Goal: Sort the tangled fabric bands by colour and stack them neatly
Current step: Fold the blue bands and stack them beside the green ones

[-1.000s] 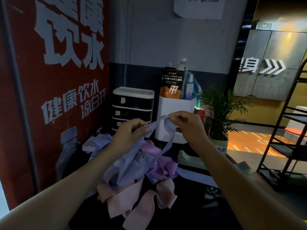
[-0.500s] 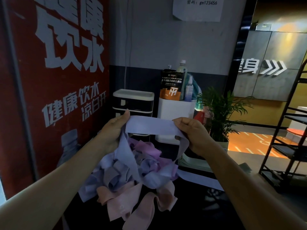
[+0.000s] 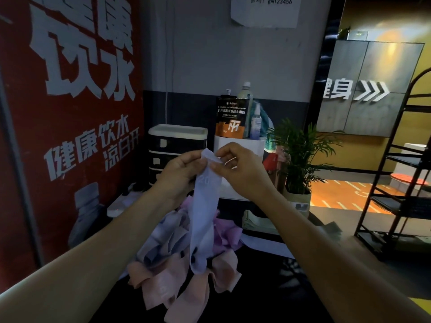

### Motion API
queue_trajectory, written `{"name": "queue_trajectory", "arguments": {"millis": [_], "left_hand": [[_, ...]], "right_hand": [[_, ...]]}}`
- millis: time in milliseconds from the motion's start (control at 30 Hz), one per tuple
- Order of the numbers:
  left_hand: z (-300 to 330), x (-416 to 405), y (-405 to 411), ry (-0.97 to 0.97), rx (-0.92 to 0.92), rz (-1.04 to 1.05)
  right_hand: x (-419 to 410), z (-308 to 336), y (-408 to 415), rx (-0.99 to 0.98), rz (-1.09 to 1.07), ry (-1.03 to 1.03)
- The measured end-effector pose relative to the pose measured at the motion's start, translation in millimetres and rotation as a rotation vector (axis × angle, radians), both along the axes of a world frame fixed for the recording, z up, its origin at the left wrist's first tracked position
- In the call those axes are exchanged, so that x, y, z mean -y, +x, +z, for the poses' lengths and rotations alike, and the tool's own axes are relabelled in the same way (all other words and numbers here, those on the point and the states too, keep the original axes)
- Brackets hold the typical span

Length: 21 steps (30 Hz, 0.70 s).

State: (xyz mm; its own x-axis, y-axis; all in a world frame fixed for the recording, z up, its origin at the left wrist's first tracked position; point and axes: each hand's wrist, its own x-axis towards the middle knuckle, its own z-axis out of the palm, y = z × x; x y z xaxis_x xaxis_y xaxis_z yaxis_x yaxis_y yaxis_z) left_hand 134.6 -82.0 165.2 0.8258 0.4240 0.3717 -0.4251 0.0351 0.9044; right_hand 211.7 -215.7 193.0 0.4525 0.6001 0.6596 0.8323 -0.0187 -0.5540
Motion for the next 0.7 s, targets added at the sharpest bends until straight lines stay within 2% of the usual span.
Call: {"name": "queue_trajectory", "arguments": {"millis": [133,267,433,567,700], "left_hand": [[-7.1,6.4,-1.9,0.061,-0.023,0.04],[-24.0,21.9,3.9,0.132,-0.108,0.091],[-63.9,25.3,17.9,0.431,-0.295,0.147],[-87.8,0.7,27.1,0.698,-0.429,0.377],[-98.7,-29.6,25.6,0.615,-0.582,0.558]], "right_hand": [[-0.6,-3.7,6.9,0.107,-0.099,0.019],[0.0,-3.5,13.1,0.035,-0.149,0.137],[9.0,-1.5,30.9,-0.134,-0.222,0.297],[24.5,-11.9,48.2,-0.207,-0.317,0.384],[43.3,-19.9,66.7,-0.334,-0.433,0.477]]}}
